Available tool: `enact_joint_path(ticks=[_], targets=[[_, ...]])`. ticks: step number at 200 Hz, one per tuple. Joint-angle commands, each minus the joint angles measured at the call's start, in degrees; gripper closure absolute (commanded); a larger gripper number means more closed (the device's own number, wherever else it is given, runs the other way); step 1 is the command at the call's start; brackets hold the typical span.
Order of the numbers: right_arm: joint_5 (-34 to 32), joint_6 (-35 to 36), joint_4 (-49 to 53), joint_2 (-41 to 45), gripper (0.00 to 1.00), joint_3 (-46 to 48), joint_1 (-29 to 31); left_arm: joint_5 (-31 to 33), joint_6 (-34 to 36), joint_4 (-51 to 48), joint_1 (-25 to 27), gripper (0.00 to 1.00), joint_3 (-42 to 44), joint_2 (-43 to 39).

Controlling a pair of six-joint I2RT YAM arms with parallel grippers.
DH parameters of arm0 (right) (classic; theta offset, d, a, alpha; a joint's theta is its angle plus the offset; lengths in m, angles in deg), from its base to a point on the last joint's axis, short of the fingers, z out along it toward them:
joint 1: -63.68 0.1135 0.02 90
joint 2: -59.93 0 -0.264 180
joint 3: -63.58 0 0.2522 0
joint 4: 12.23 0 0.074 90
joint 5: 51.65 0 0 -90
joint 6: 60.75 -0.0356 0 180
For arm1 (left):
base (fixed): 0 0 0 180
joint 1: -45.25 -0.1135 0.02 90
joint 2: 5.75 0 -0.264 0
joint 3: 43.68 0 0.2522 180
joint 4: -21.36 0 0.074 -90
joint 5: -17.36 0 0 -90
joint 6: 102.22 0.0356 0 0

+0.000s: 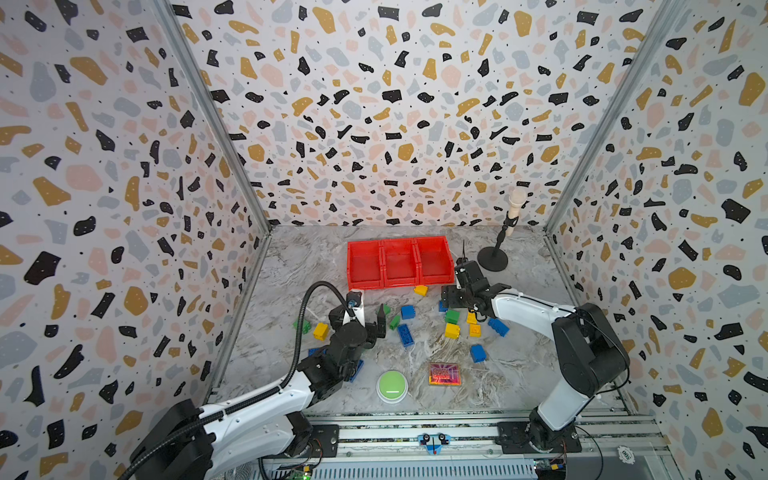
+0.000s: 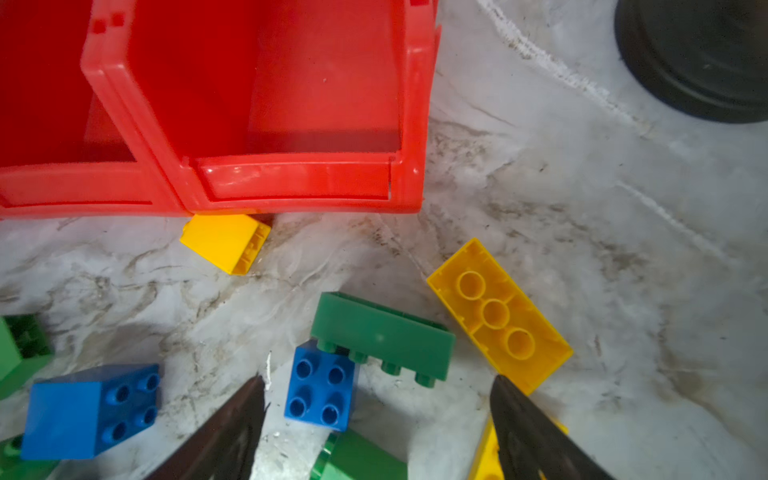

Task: Sort the legos into containers by color
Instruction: 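Grasp a green brick near the bins with the right gripper while the left arm advances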

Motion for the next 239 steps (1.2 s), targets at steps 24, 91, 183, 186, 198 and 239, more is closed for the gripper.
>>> enact_joint_path(ticks=[24,91,183,186,198,239], targets=[[-5.2,-6.3,1.9,-3.0,0.13,-3.6,1.5,2.2,0.2,0.5,0.9,0.0,0.9,-1.5],[-7.5,-8.1,1.2,-6.9,0.15,-7.2,1.4,1.8,1.6,-0.2,1.0,0.0,1.2,-1.9],[-9.6,-11.1,2.7,-9.4,0.21,-7.8,1.4,0.9,2.9,1.0,1.0,0.0,3.5,-2.4],[-9.8,-11.2,2.7,-9.3,0.21,-7.7,1.4,0.9,3.0,1.0,1.0,0.0,3.6,-2.5],[-9.9,-11.4,2.6,-9.4,0.21,-7.4,1.4,0.8,3.0,1.1,1.0,0.0,3.7,-2.5],[-9.9,-11.8,3.2,-10.9,0.26,-7.7,1.5,0.9,3.2,1.0,1.0,0.0,3.9,-2.7]])
